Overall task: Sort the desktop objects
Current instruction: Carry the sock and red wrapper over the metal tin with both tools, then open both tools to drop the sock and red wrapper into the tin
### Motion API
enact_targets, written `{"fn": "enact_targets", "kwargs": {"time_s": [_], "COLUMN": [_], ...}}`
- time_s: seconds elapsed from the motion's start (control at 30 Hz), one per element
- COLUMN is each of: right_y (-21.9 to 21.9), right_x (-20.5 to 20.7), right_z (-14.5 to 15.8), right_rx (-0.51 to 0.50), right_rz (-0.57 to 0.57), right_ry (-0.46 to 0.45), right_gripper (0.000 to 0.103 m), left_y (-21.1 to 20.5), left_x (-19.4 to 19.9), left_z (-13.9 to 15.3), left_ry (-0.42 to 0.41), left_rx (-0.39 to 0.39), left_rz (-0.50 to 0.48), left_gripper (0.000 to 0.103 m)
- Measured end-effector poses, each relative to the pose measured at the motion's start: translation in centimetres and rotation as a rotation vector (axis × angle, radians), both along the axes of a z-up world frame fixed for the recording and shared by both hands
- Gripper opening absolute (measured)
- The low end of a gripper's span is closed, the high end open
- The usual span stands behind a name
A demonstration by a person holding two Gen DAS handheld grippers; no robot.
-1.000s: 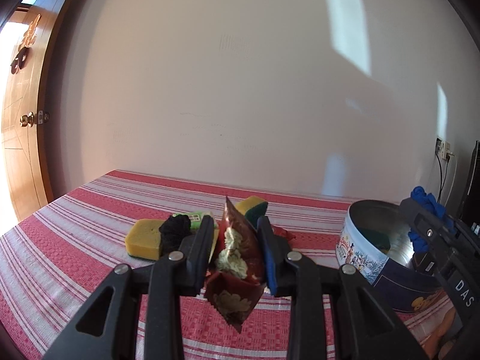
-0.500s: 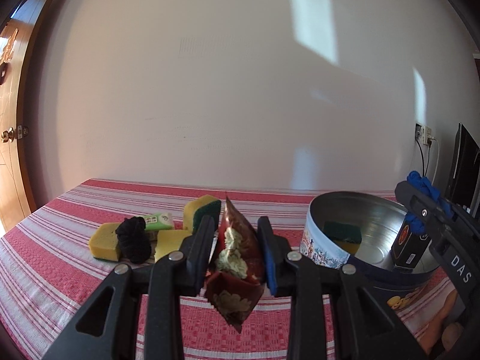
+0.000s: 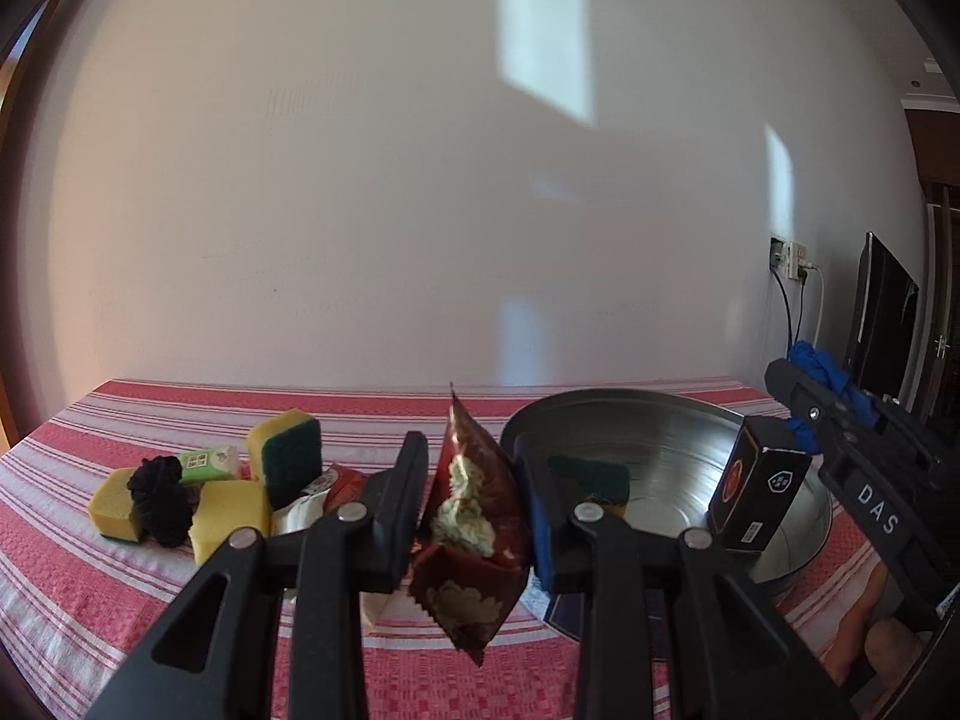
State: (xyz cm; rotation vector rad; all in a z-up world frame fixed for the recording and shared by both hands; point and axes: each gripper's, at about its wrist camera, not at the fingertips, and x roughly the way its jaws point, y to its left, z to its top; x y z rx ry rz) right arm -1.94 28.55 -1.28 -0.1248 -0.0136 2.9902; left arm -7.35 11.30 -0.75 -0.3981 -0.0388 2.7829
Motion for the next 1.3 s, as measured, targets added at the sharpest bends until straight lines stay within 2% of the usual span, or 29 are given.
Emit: {"fn": "enact_targets", "kwargs": {"time_s": [0.23,0.43,0.63,0.77,0.97,1.2,1.23,1.27,1.3], "right_y": [3.2,4.9,5.9,7.1,7.5,8.2,8.4,9.0,9.1], "right_x": [0.1,-0.4,-0.8,-1.4,-2.9,-3.2,-3.4,-3.9,-3.8], "right_z": [0.5,0.4,0.1,-0.2,-1.0,-1.7,-1.7,-1.7,-1.7], "right_rx": [0.01,0.022,0.044,0.012,0.002,-0.021,-0.024,-0.023,-0.019], "right_rz": [-0.068,-0.106,-0.111,-0.103,-0.055,-0.032,-0.021,-0.022,-0.024], "right_ry": [-0.011,-0.028,-0.049,-0.084,-0.166,-0.179,-0.185,-0.19,-0.185], "right_gripper": [0.034,0.034,0.034,0.034,0.034,0.034,0.037,0.041,0.052], "left_y": [4.3,7.8,10.5,11.7,12.1,12.4,12.3,12.3,12.3], "left_x": [-0.2,-0.9,-1.7,-2.4,-2.9,-2.8,-2.8,-2.7,-2.6], "left_z": [0.9,0.4,-0.2,-0.7,-1.1,-1.0,-1.0,-0.9,-0.9], "left_ry": [0.011,-0.009,-0.03,-0.047,-0.078,-0.072,-0.069,-0.065,-0.059], "left_rx": [-0.021,-0.035,-0.07,-0.089,-0.084,-0.09,-0.09,-0.091,-0.09], "left_rz": [-0.086,-0.137,-0.147,-0.146,-0.138,-0.119,-0.109,-0.097,-0.088], "left_gripper": [0.03,0.03,0.03,0.03,0.03,0.031,0.032,0.039,0.047]}}
